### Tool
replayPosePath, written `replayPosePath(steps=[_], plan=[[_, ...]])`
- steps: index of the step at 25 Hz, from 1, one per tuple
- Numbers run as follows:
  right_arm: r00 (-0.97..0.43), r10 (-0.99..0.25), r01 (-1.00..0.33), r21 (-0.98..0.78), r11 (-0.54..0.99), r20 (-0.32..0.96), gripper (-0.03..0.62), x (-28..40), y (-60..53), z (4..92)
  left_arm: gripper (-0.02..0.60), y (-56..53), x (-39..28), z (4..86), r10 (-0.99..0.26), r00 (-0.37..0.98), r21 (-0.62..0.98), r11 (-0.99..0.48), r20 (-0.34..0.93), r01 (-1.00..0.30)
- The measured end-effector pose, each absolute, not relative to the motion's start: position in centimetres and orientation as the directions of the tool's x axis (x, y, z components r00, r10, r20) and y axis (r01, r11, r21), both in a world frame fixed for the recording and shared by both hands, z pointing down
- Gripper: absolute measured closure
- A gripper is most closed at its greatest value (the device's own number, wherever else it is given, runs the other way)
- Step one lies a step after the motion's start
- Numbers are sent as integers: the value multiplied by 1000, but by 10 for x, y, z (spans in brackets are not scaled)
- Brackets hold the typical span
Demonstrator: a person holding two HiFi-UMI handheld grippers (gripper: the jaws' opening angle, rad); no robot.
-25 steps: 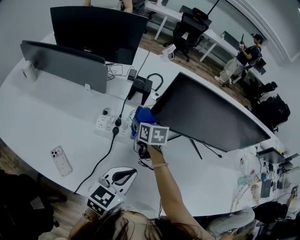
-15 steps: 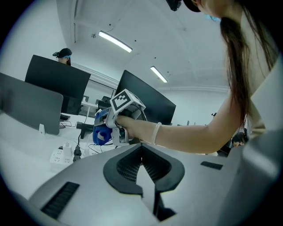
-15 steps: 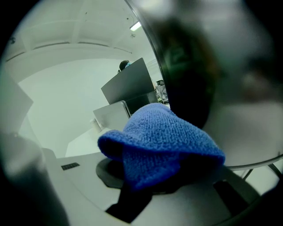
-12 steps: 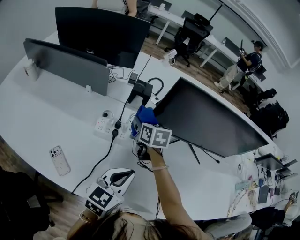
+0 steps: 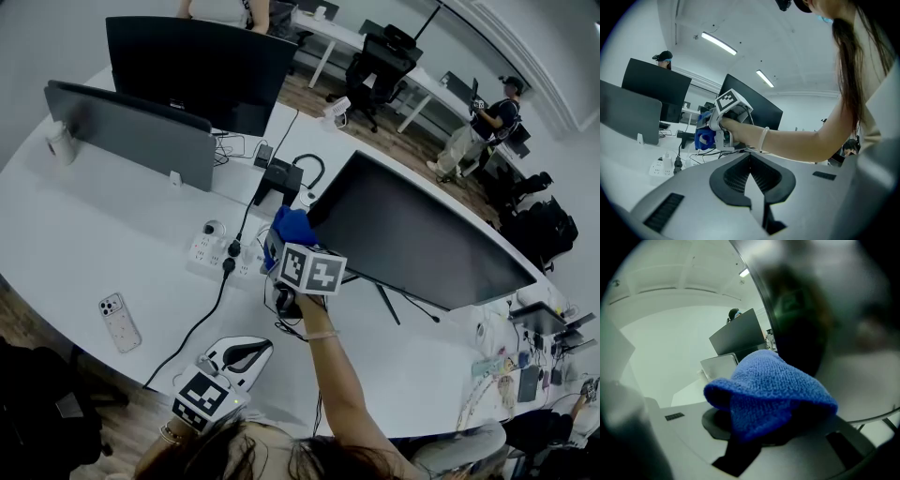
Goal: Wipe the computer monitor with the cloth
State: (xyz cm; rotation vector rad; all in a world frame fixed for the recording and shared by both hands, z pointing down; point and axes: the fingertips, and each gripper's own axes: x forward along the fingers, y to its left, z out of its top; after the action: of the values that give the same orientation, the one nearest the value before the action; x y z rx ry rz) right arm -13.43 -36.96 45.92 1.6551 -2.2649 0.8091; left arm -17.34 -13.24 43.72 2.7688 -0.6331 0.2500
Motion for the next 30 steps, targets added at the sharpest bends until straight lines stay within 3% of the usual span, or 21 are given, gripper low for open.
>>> replayPosePath(steps=[30], plan=[[-388, -854, -901, -337, 273, 346, 497, -140, -370, 404, 572, -129, -175, 437, -383, 895, 251, -865, 229, -435]])
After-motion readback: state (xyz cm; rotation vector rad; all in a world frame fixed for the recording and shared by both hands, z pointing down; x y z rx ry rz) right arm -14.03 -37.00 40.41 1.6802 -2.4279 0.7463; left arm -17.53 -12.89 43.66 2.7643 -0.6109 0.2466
